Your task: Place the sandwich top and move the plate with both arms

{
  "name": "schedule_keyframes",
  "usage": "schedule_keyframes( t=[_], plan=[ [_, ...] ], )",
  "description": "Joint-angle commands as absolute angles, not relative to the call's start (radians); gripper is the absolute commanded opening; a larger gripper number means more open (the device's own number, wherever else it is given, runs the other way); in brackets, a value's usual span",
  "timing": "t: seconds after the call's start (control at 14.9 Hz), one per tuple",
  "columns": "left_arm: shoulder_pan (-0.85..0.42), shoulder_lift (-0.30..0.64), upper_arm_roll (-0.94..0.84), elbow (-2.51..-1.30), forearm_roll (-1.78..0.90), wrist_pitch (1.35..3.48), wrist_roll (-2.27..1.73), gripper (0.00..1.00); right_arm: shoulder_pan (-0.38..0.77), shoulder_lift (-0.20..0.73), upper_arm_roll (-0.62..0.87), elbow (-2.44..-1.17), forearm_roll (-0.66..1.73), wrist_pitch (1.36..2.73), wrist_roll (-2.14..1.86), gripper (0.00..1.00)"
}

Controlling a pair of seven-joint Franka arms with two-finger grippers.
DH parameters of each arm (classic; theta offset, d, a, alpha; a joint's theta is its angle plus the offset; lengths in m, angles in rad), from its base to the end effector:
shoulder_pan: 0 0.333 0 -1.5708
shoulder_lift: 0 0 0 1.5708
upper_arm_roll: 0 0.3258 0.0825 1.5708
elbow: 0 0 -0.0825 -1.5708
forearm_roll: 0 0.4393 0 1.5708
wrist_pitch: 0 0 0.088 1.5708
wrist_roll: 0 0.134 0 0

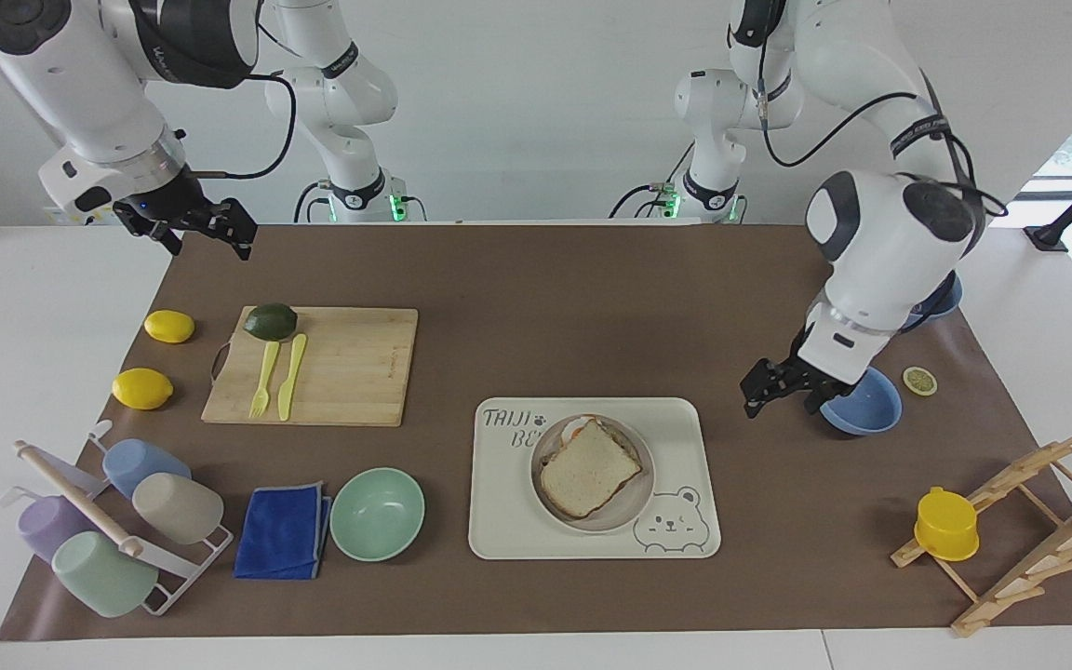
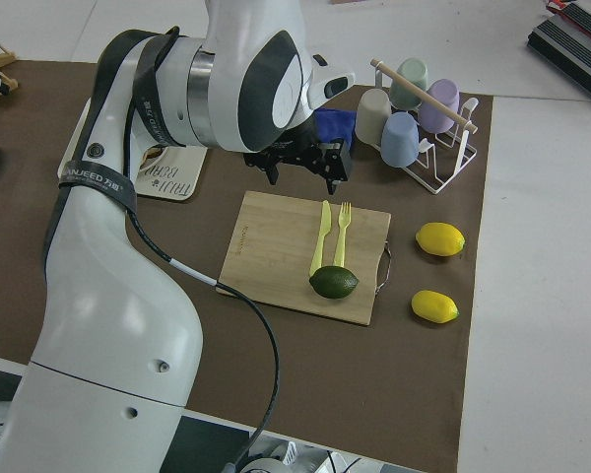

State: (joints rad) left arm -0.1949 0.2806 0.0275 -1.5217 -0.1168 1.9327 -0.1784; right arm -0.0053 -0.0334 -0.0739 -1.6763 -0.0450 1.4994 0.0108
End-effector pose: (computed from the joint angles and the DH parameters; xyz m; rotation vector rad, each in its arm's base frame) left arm 0.7086 -0.1328 0.4819 3.0112 0.0658 0.1668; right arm 0.5813 -0.0530 0.5669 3.0927 -0.1389 -0.2248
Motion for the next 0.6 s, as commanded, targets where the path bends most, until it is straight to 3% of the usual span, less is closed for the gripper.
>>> schedule_keyframes(
  t=[0.0,0.54],
  plan=[
    [-0.166,0.160,0.041,-1.548,-0.069,1.809,-0.173,1.00,-0.012,-0.046,-0.074,-1.680,-0.017,1.493,-0.009,1.00],
    [-0.169,-0.032,0.035,-1.609,-0.012,1.523,-0.172,1.00,-0.012,-0.046,-0.074,-1.680,-0.017,1.493,-0.009,1.00]
  ],
)
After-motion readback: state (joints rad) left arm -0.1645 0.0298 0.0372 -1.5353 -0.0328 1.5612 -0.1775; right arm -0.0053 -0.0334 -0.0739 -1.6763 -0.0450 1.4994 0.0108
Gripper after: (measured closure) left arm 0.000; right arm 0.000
